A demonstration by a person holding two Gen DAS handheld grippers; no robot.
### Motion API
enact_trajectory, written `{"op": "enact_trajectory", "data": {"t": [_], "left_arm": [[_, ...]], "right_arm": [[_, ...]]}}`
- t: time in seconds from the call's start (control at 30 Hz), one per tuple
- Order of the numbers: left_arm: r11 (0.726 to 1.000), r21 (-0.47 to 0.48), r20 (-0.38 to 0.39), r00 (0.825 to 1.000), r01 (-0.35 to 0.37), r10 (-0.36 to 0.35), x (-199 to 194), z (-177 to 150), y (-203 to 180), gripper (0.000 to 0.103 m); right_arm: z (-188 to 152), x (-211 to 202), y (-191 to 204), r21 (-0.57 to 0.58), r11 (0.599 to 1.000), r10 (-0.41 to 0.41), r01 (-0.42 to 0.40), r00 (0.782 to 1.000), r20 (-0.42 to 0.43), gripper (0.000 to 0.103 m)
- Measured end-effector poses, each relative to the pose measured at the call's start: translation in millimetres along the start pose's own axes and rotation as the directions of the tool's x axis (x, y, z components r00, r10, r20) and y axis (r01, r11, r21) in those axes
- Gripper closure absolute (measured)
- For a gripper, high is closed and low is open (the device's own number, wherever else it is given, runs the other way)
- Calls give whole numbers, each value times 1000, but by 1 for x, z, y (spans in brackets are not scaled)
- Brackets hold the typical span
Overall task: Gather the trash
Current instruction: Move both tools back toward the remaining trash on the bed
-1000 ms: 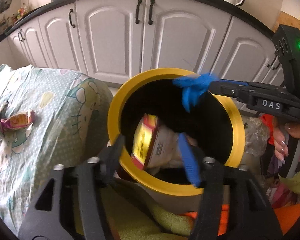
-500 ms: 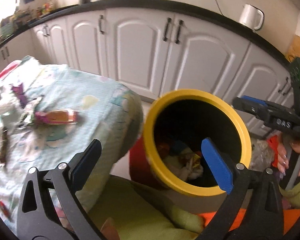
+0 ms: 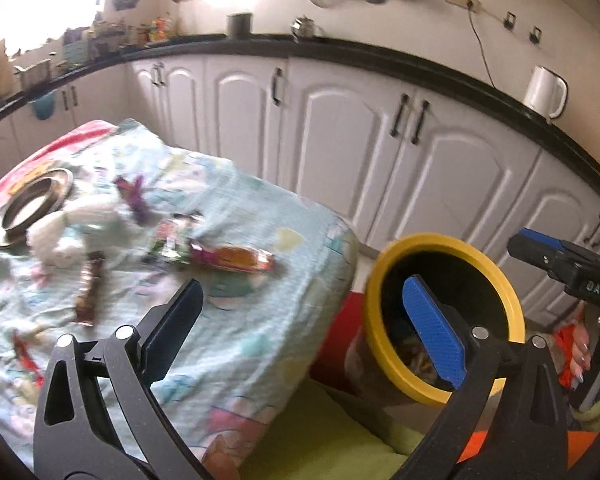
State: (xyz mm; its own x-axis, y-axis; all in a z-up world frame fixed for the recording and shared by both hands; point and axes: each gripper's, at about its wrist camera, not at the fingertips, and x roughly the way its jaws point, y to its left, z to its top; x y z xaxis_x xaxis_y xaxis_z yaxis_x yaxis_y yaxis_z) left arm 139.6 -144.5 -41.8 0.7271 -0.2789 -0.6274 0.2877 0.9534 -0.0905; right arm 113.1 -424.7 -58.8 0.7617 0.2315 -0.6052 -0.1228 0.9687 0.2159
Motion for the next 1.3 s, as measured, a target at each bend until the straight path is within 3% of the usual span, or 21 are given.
{"op": "enact_trajectory", "data": {"t": [0.5, 0.83, 1.3], "left_arm": [[984, -115, 112, 983, -134, 147, -52, 4, 71, 11], [963, -210, 124, 973, -167, 196, -71, -2, 111, 11], [940, -275, 123, 963, -200, 241, -84, -11, 145, 11]], "right_arm": [[31, 8, 92, -117, 982, 151, -148, 988, 15, 28], [38, 17, 144, -181, 960, 217, -214, 976, -6, 27], [34, 28, 185, -236, 937, 253, -257, 966, -48, 27]]}}
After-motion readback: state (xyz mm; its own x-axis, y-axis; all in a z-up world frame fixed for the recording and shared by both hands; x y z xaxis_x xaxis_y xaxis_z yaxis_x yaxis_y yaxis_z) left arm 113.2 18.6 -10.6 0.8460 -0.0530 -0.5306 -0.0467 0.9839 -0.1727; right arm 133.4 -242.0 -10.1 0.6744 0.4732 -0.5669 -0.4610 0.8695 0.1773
